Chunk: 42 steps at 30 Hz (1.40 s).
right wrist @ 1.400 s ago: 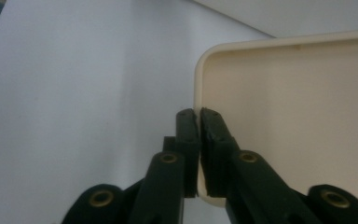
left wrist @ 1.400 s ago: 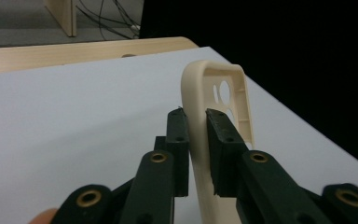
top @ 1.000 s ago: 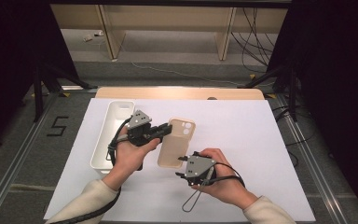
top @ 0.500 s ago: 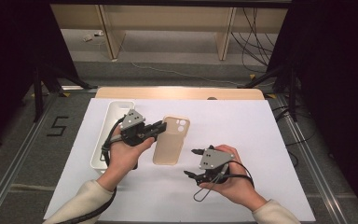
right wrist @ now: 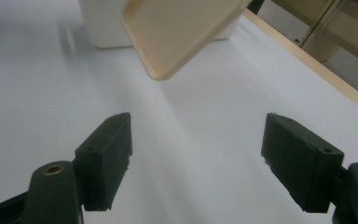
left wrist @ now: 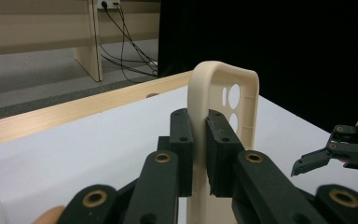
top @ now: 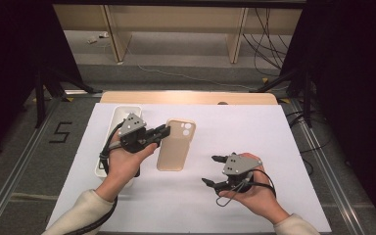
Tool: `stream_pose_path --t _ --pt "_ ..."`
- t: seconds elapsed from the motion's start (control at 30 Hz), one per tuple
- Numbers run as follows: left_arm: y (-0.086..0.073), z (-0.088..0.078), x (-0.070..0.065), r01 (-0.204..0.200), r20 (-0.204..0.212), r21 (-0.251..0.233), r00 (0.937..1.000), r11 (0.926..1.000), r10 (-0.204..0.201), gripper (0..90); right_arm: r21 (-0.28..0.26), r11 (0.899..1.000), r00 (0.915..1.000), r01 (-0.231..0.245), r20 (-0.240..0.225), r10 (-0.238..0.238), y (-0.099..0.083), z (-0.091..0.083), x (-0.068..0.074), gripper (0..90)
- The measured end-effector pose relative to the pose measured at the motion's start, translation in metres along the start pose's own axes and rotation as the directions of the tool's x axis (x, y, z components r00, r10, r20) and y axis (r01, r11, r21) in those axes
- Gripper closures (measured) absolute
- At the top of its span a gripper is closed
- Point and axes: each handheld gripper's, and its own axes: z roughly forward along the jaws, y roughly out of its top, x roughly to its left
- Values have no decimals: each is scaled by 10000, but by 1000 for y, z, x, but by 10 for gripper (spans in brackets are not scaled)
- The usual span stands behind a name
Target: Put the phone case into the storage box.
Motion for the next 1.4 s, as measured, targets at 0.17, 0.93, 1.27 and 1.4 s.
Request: stream_pose_path --t 0.17,0.93,1.27,1.4 --pt "1 -5 2 -22 -58 -53 10000 10000 22 821 -122 9997 9997 -217 135 219 -4 -8 -4 255" --pt "1 -21 12 -74 -317 -181 9995 9998 69 821 -287 9967 9945 -763 691 781 -21 -30 -12 247" --pt "4 -24 16 -249 -473 -321 9986 9992 233 820 -266 9959 9925 -859 851 879 -25 -36 -14 246" --pt "5 -27 18 -254 -533 -372 9983 9990 234 820 -311 9959 9920 -849 906 874 -26 -37 -15 244"
